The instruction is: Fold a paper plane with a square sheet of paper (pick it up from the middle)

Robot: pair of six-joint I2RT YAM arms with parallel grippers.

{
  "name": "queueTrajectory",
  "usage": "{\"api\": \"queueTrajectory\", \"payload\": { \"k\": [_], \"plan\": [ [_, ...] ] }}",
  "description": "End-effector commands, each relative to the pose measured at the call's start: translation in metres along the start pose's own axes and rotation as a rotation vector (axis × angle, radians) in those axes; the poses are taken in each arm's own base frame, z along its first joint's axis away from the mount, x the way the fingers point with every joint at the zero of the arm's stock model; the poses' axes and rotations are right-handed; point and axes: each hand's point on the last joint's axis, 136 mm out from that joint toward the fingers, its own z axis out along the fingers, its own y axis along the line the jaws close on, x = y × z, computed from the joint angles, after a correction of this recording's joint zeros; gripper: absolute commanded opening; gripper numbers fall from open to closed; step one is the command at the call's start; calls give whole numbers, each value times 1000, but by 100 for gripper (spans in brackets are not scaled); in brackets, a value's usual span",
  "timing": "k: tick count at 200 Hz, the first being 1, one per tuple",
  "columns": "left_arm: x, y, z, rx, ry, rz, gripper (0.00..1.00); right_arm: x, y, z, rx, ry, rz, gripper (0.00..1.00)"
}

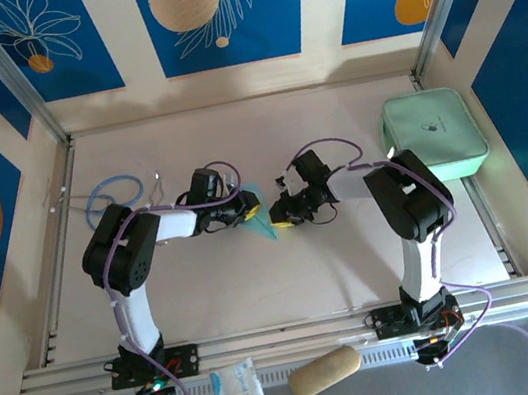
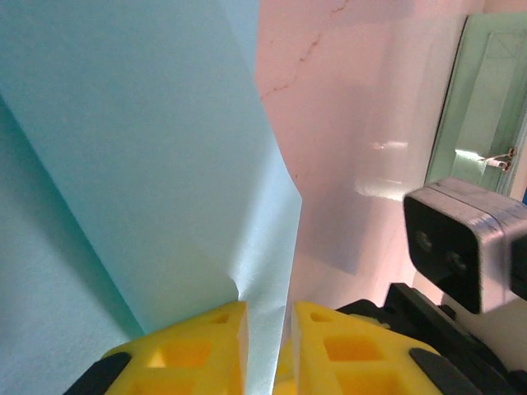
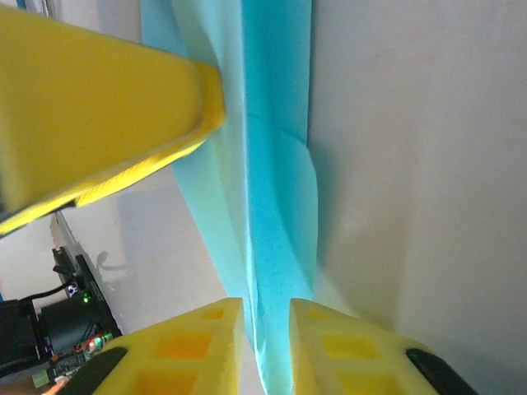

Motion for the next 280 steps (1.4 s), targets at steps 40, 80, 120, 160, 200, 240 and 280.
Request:
{"api": "queueTrajectory", "payload": {
  "k": [40,80,120,160,200,240,280],
  "plan": [
    [-2,1,4,-7,14,19,21,-1,0,-18,89,-79,-3,29],
    [-2,0,4,-6,14,21,21,0,-1,-11,151,-76,-33,29],
    [-2,0,5,-5,17,22,21,1,1,-1,170,-53,-54,28],
    [-1,0,6,-5,19,21,21,-5,1,5,182,-56,-74,27],
    [-1,1,6,-9,18,18,20,-11,2,11,175,-51,-103,24],
    [0,1,7,-7,20,16,18,-15,3,15,166,-52,-117,23],
    [0,0,8,-3,19,11,16,-18,4,20,154,-48,-145,23]
  ]
}}
